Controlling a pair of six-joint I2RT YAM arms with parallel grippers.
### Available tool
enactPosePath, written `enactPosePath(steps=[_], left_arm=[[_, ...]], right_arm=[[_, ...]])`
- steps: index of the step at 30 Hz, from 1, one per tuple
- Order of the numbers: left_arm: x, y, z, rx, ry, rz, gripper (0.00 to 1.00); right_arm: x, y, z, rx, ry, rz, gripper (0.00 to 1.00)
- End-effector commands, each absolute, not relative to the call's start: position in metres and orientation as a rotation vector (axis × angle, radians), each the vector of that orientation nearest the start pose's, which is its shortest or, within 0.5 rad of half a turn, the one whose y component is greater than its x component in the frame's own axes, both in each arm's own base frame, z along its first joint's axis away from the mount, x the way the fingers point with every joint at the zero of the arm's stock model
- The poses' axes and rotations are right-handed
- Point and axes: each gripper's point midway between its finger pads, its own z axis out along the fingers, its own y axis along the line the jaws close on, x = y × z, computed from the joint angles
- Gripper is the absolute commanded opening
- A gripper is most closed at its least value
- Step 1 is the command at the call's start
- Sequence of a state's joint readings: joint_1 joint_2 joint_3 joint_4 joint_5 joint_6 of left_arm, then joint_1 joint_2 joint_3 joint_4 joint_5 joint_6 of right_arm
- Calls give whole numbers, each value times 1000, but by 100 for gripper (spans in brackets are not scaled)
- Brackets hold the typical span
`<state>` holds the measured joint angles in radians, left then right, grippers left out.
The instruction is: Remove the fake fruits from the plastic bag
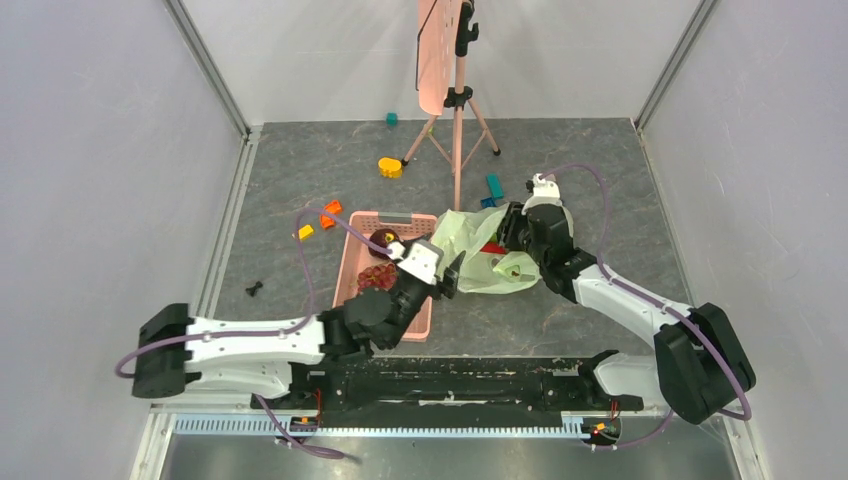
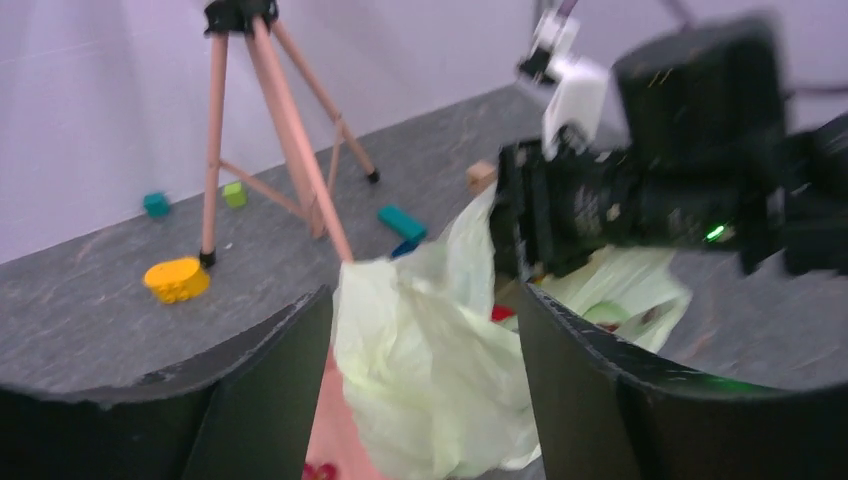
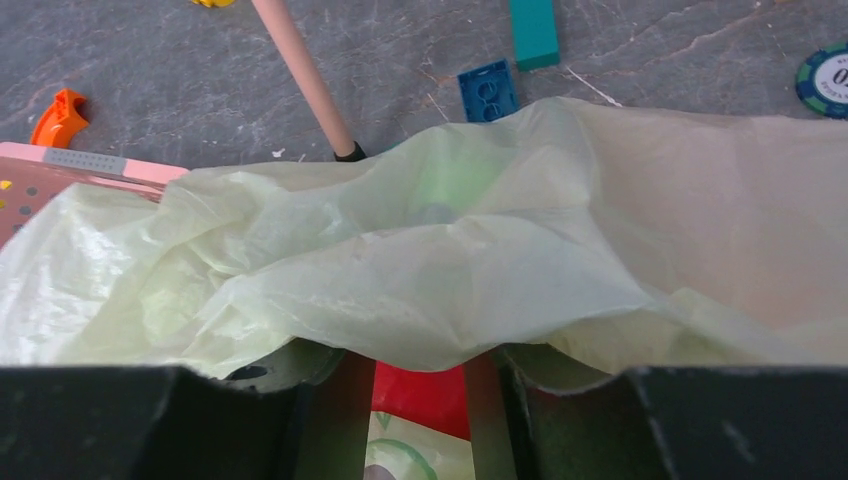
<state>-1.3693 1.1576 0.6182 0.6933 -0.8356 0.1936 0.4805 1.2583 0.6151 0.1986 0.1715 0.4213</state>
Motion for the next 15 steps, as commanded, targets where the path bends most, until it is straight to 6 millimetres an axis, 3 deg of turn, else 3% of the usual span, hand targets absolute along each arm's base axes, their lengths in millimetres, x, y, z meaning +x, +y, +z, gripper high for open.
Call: enactPosePath(steps=[1,3,5,9,13,15], left_arm=[[180,-321,310,509,1447,-561,58],[167,-333,326,554,1419,-667,26],[157,-350,335,590,1403,-751,6],[157,-382,322,637,1444,-773,2],[145,-413,306,714,1456,-876,2],[153,-426,289,728,1496,-885,2]], right_arm=[[355,178,153,13,1979,458,36],[354,180,153,7,1997,465,33],[353,181,154,6,2009,477,27],[352,178,157,22,2021,497,17],[351,175,155,3,2046,504,15],[349,173,152,-2,2060,504,13]])
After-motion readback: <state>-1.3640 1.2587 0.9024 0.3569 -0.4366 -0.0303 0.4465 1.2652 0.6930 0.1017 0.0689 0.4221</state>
